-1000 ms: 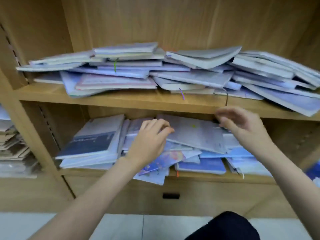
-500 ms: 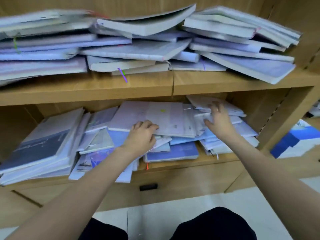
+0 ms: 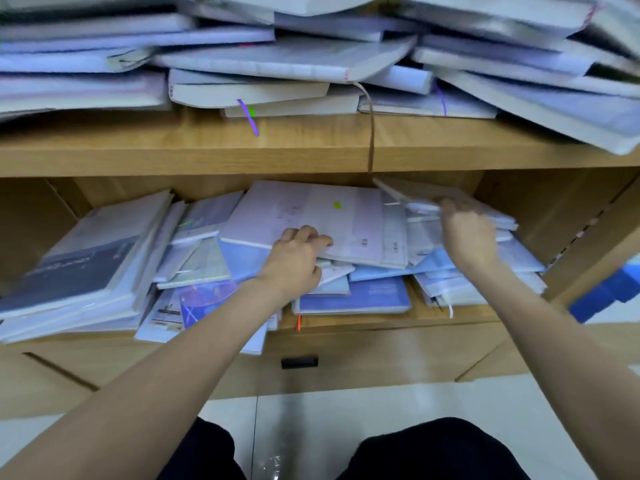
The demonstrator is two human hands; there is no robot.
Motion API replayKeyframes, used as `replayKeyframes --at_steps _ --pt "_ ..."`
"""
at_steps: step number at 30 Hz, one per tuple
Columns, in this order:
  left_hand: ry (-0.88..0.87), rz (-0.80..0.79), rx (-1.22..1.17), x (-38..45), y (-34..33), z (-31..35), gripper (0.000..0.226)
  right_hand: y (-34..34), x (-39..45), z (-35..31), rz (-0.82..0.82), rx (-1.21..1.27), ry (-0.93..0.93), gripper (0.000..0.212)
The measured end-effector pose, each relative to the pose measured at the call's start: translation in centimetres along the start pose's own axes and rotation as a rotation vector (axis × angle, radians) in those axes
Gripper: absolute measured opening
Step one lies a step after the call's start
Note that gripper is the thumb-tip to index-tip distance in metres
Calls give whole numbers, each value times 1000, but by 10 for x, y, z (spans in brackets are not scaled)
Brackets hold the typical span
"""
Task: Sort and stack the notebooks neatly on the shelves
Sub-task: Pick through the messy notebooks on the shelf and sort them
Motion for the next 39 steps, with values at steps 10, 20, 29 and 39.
replayKeyframes --at_steps 10,20,29,39 --pt "556 239 -1783 -73 22 -3 46 24 -71 -107 -207 432 433 43" --pt "105 417 -364 -76 19 2 69 56 -38 -67 -348 373 142 30" --pt "-171 293 351 -55 -11 20 77 49 -74 -42 -655 115 248 79" --pt "-233 446 305 -67 5 20 91 76 -71 -62 -21 -11 368 37"
Point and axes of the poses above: each hand's wrist, its own x-axis towards the middle knuckle, its own y-axis out of the back of the hand, z = x × y, the point moved 1 cm from there along x, towards the middle knuckle, and after that the axes turned 4 degrees about -y, right-handed, at the moved point
